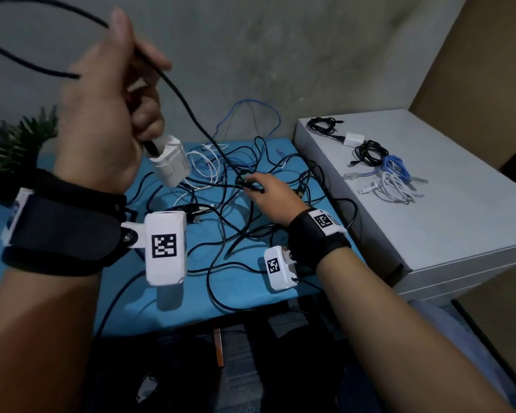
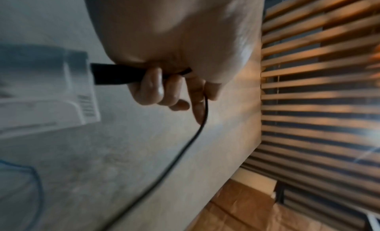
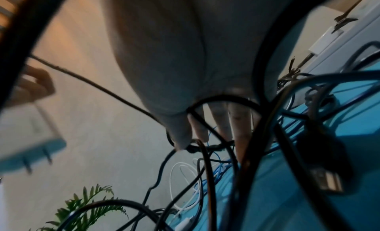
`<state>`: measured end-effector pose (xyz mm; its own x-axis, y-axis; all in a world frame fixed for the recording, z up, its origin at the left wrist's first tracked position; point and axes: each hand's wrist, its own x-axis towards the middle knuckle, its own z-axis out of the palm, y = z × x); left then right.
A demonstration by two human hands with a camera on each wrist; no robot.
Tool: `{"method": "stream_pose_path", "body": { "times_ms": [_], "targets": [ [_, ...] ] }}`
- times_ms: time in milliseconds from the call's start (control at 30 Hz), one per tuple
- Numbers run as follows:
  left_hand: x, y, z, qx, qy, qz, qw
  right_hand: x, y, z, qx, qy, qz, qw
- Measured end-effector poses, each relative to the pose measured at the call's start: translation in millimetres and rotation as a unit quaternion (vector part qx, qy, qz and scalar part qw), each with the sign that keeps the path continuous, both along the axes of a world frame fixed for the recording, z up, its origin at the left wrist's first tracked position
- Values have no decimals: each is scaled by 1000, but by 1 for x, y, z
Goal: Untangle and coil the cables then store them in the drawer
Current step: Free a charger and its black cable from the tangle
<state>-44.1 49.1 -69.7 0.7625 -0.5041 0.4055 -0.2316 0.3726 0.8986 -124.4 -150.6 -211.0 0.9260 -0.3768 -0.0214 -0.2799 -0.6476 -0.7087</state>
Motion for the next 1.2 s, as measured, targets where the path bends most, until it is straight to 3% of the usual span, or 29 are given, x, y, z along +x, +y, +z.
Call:
{"method": "stream_pose_path", "body": {
  "times_ms": [100,200,300,400,467,533,633,767,867,967,1067,1133,1200],
  "targets": [
    [0,-12,-18,84,-5,73,994,-4,0,5,4,46,37,998],
    [5,-21,-32,107,17,63,992,-3,4,12,5,25,63,998],
    [5,-23,-32,88,36,14,995,-2,8,25,9,-64,41,997],
    [6,-17,-33,87,5,-110,990,-4,8,43,65,-129,-30,989],
    [5,-17,-40,119,-12,-141,983,-7,7,52,87,-175,-54,979],
    [2,-25,-53,198,-40,-108,973,-10,10,63,81,-197,-63,975],
    [-9,-41,-74,326,-116,-69,936,-15,20,77,123,-250,-50,959],
    [-12,-53,-86,370,-144,-30,917,-16,32,79,139,-271,4,953],
    [-9,-52,-79,330,-137,16,934,-16,31,71,79,-227,40,970],
    [-1,-45,-69,236,-46,-18,971,-15,21,54,60,-145,85,984],
    [6,-35,-57,143,6,-36,989,-9,13,28,6,-9,113,993],
    [7,-27,-39,64,15,-40,997,-5,10,13,-39,62,98,992],
    [6,-16,-19,11,-1,-39,999,-5,8,7,-21,79,59,995]
  ]
}}
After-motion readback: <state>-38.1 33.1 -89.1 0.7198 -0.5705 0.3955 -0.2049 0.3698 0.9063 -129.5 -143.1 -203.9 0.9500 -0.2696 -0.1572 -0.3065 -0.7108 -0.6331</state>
